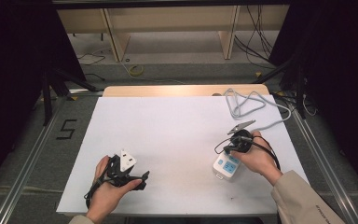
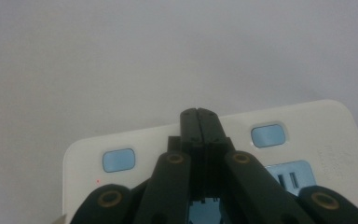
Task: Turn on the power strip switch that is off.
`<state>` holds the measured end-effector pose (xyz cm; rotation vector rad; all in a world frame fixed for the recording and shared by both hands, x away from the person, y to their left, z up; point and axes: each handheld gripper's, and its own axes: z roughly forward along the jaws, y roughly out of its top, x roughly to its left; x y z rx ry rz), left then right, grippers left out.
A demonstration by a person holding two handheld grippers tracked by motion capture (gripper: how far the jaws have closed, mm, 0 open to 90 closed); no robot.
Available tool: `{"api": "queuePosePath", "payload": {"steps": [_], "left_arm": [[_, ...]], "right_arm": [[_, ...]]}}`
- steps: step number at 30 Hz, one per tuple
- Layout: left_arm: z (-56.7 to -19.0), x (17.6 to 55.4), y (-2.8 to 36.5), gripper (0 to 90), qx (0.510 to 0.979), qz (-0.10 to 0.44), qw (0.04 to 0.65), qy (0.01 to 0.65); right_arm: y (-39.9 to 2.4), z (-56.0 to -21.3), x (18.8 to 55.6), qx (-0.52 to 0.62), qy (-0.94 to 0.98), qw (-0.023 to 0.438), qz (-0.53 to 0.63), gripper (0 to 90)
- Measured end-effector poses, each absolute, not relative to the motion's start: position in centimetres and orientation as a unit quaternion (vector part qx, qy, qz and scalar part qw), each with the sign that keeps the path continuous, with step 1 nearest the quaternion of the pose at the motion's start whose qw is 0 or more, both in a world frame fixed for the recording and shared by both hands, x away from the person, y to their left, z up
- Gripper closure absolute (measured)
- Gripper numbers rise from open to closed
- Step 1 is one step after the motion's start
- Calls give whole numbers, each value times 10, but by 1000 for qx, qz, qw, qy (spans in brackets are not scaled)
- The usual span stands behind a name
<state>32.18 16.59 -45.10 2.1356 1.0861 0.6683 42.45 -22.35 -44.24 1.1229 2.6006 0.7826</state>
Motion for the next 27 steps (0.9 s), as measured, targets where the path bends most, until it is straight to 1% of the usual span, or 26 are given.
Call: {"api": "queuePosePath", "payload": {"steps": [27], "left_arm": [[-451,322,165,77,813,255,320,413]], "right_arm": [[-224,-442,428,385,881,87,262,900]]}}
